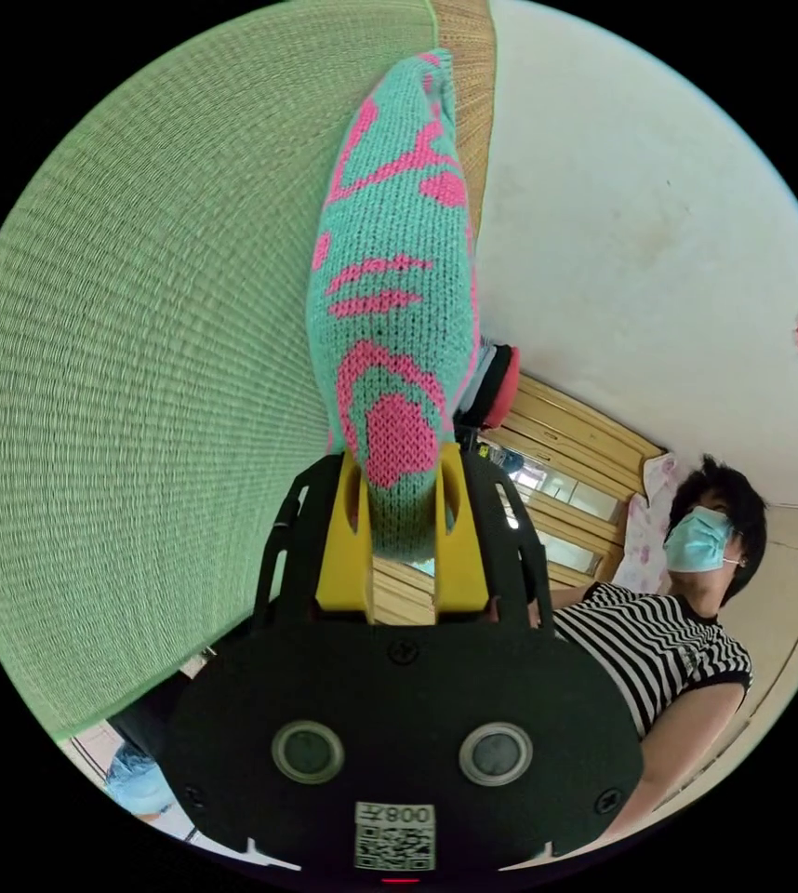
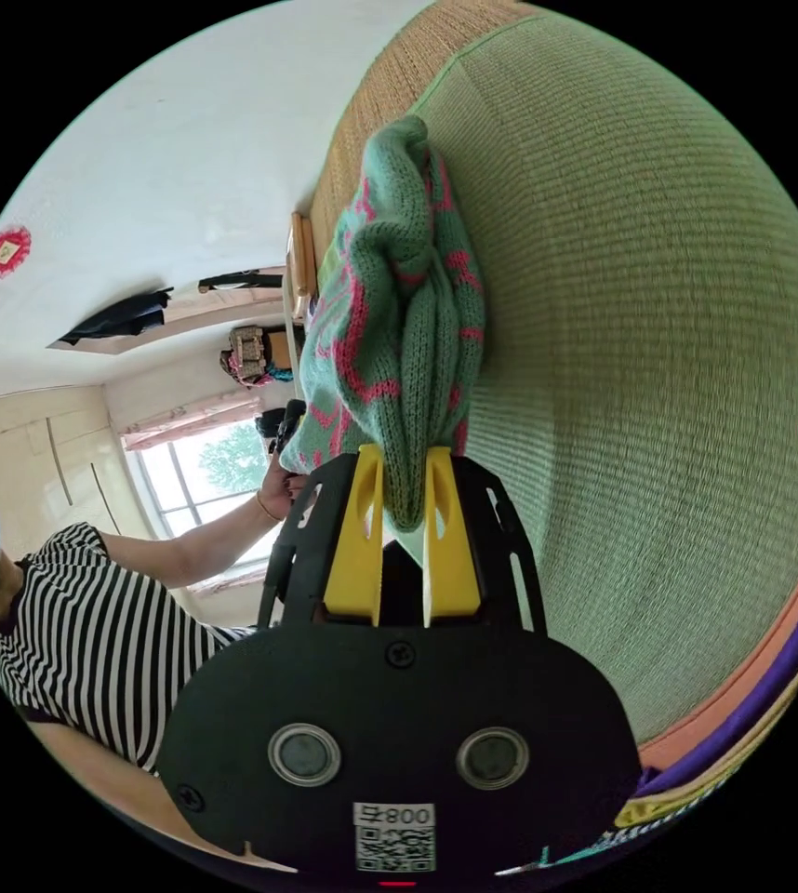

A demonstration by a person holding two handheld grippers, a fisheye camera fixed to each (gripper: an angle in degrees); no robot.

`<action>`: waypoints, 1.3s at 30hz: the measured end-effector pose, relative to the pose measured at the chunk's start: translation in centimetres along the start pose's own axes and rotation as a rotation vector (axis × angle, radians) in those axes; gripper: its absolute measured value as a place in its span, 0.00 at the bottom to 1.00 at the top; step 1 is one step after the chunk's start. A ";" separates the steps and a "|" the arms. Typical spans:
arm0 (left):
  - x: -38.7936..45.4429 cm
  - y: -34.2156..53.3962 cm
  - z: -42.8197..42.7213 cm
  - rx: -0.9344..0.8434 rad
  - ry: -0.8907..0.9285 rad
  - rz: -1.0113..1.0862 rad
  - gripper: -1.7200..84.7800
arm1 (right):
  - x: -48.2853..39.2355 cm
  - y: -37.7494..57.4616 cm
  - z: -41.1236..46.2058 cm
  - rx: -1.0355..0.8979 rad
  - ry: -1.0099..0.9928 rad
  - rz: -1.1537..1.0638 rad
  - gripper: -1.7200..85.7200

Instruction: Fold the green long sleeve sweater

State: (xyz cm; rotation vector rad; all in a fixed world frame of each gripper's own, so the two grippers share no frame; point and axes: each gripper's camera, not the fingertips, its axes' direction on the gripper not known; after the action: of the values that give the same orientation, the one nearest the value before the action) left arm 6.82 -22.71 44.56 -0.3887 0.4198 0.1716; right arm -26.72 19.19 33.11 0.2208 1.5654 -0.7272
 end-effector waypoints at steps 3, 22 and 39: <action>0.8 0.3 0.5 -0.024 0.000 -0.004 0.15 | -1.4 2.1 -1.5 0.003 -0.007 0.010 0.10; 11.0 -13.2 9.7 -0.133 0.123 0.256 0.14 | -14.4 7.4 -17.1 0.262 -0.029 -0.106 0.10; 14.4 -35.6 45.5 -0.110 0.113 0.587 0.15 | -15.1 4.4 -50.4 0.445 0.289 -0.334 0.10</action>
State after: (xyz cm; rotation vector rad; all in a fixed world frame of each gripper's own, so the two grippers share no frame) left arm 44.87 -35.74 88.45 -0.3762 0.6306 0.7485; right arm -63.60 55.22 44.31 0.4114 1.7165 -1.3563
